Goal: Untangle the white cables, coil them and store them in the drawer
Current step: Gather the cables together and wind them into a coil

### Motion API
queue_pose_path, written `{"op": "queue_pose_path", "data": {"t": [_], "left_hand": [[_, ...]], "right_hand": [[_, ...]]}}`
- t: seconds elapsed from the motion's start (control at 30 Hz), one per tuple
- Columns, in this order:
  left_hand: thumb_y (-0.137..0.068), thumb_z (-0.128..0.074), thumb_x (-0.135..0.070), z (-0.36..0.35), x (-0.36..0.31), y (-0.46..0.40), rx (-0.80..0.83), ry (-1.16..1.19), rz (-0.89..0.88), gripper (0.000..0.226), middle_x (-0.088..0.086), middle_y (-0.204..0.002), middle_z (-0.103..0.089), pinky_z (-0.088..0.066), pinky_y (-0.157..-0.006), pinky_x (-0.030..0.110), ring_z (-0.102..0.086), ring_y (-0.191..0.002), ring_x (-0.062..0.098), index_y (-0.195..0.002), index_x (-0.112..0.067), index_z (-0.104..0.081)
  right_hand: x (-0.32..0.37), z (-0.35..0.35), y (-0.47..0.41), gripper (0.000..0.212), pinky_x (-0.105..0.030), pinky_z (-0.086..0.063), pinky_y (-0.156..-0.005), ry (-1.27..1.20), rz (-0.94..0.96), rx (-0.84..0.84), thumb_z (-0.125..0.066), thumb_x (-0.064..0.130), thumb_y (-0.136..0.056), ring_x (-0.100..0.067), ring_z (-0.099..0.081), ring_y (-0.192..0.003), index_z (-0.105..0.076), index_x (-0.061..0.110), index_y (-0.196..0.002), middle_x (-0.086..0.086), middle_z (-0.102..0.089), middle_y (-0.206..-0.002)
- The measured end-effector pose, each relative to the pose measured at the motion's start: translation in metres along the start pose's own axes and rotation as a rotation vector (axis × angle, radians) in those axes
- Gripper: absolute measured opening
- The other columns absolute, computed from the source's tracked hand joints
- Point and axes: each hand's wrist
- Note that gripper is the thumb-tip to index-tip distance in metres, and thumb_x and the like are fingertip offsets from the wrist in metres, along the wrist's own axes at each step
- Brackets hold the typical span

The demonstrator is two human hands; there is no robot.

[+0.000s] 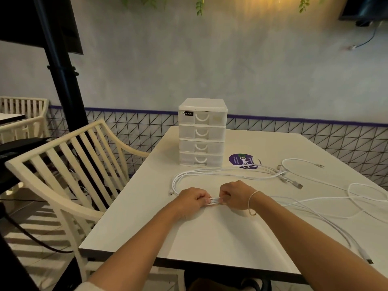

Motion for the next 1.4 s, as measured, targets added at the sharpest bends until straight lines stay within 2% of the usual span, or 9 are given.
{"op": "queue_pose_path", "data": {"t": [0.1, 0.2, 0.33, 0.7, 0.93, 1.03, 1.1, 1.2, 1.4], "left_hand": [[-0.094, -0.048, -0.037, -0.003, -0.007, -0.004, -0.023, -0.206, -0.056, 0.026, -0.002, -0.071, -0.047, -0.033, -0.09, 0.032, -0.047, -0.098, 0.019, -0.081, -0.024, -0.066], [-0.098, -0.039, -0.034, -0.009, -0.024, -0.004, -0.025, -0.438, -0.125, 0.03, 0.0, -0.091, -0.062, -0.029, -0.096, 0.034, -0.048, -0.105, 0.022, -0.1, -0.018, -0.065], [-0.101, -0.035, -0.027, -0.013, -0.032, -0.003, 0.021, -0.385, -0.065, 0.032, 0.009, -0.118, -0.059, -0.032, -0.09, 0.031, -0.049, -0.112, 0.027, -0.117, -0.009, -0.056], [-0.099, -0.04, -0.021, -0.014, -0.021, -0.003, -0.026, -0.227, -0.052, 0.024, 0.005, -0.105, -0.065, -0.032, -0.081, 0.027, -0.054, -0.1, 0.022, -0.1, -0.011, -0.062], [-0.098, -0.043, -0.021, -0.014, -0.017, -0.003, -0.043, -0.138, -0.013, 0.021, 0.005, -0.096, -0.063, -0.038, -0.079, 0.029, -0.054, -0.094, 0.023, -0.09, -0.017, -0.062], [-0.097, -0.045, -0.022, -0.016, -0.016, -0.004, -0.05, -0.118, -0.006, 0.019, 0.001, -0.089, -0.059, -0.035, -0.072, 0.026, -0.05, -0.086, 0.018, -0.086, -0.02, -0.06], [-0.097, -0.045, -0.022, -0.016, -0.016, -0.004, -0.055, -0.1, -0.001, 0.019, -0.001, -0.086, -0.057, -0.033, -0.07, 0.025, -0.049, -0.084, 0.016, -0.084, -0.022, -0.058], [-0.096, -0.047, -0.022, -0.016, -0.017, -0.003, -0.063, -0.068, 0.009, 0.019, -0.002, -0.085, -0.057, -0.034, -0.07, 0.024, -0.05, -0.084, 0.016, -0.081, -0.024, -0.057], [-0.095, -0.05, -0.021, -0.016, -0.019, 0.0, -0.068, -0.005, 0.013, 0.017, 0.009, -0.089, -0.063, -0.037, -0.073, 0.027, -0.05, -0.082, 0.019, -0.079, -0.024, -0.057]], "right_hand": [[-0.004, -0.002, 0.002, 0.022, -0.027, -0.037, -0.078, -0.065, -0.005, -0.002, -0.048, 0.027, -0.093, -0.023, -0.053, -0.099, -0.063, 0.015, -0.103, -0.007, -0.063, -0.113], [0.0, -0.004, 0.002, 0.02, -0.029, -0.039, -0.079, -0.078, -0.008, -0.019, -0.049, 0.034, -0.093, -0.021, -0.051, -0.092, -0.062, 0.019, -0.098, -0.007, -0.064, -0.11], [-0.003, -0.001, 0.004, 0.009, -0.026, -0.041, -0.078, -0.151, -0.033, -0.039, -0.051, 0.024, -0.09, -0.014, -0.052, -0.084, -0.059, 0.022, -0.088, -0.003, -0.07, -0.098], [-0.083, 0.034, 0.049, 0.022, -0.02, -0.035, -0.042, -0.46, -0.098, 0.145, -0.055, -0.001, -0.085, -0.008, -0.045, -0.039, -0.045, 0.018, -0.077, 0.003, -0.066, -0.064], [-0.163, 0.071, 0.081, 0.024, -0.018, -0.041, -0.061, 0.047, -0.376, 0.111, -0.059, 0.009, -0.083, -0.009, -0.055, -0.059, -0.051, 0.024, -0.065, 0.01, -0.063, -0.068], [-0.162, 0.07, 0.086, 0.008, -0.012, -0.044, -0.067, 0.243, -0.538, 0.2, -0.062, 0.021, -0.084, -0.006, -0.059, -0.078, -0.061, 0.029, -0.082, 0.007, -0.062, -0.089], [-0.147, 0.064, 0.076, 0.032, -0.022, -0.043, -0.09, 0.221, -0.479, 0.071, -0.065, 0.023, -0.081, -0.018, -0.056, -0.109, -0.061, 0.027, -0.112, -0.002, -0.057, -0.118], [-0.083, 0.051, 0.055, 0.034, -0.026, -0.035, -0.101, 0.0, -0.154, -0.158, -0.066, 0.034, -0.083, -0.021, -0.049, -0.12, -0.062, 0.025, -0.115, -0.002, -0.055, -0.126], [0.009, 0.021, 0.015, 0.033, -0.03, -0.039, -0.093, 0.017, 0.004, 0.025, -0.041, 0.024, -0.098, -0.026, -0.053, -0.113, -0.062, 0.011, -0.119, -0.009, -0.061, -0.122]]}}
Point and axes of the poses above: each hand's wrist, its own y-axis away from the middle knuckle, its own z-axis out of the back of the hand, x = y × z
